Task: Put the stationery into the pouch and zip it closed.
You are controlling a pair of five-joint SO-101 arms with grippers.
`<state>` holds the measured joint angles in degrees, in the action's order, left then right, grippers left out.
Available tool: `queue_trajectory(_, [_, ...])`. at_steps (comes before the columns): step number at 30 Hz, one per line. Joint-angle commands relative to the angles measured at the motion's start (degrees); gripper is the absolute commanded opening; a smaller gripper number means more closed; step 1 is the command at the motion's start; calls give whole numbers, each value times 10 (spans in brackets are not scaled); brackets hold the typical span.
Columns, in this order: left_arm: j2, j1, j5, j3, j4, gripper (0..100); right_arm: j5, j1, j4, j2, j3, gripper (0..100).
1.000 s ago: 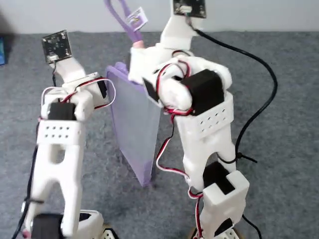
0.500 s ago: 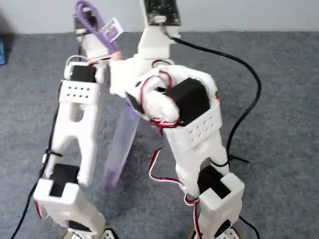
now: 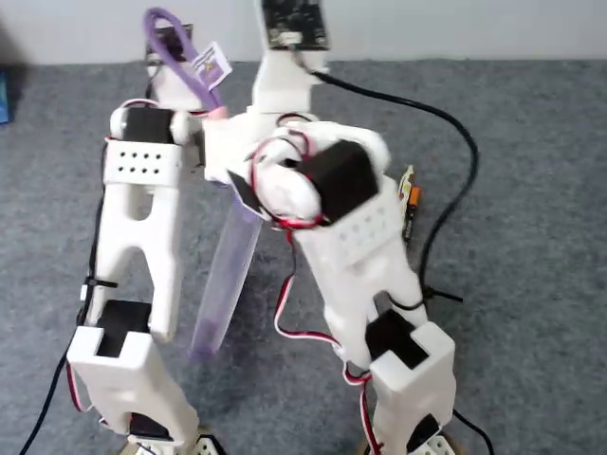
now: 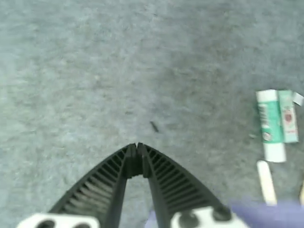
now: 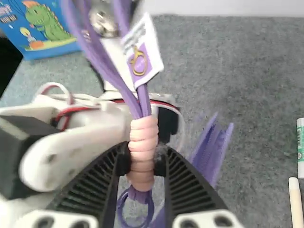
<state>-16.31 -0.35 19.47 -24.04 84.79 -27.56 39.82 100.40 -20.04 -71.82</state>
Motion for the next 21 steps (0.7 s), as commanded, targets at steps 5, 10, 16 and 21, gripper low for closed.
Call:
queue_trajectory(5, [11,-81,-47,-51,59,14,-8,0,-35,-22,-2,8])
queue_trajectory(10, [11,-131,-72,-81,95,14,-8,0,-61,-46,-2,8])
queue_trajectory(16, [12,-150,-86,-163,159,14,-9,-5,-85,-80,-2,8])
queue_trajectory(21, [64,-144,-86,-165,158,14,-40,-20,-104,-116,-2,8])
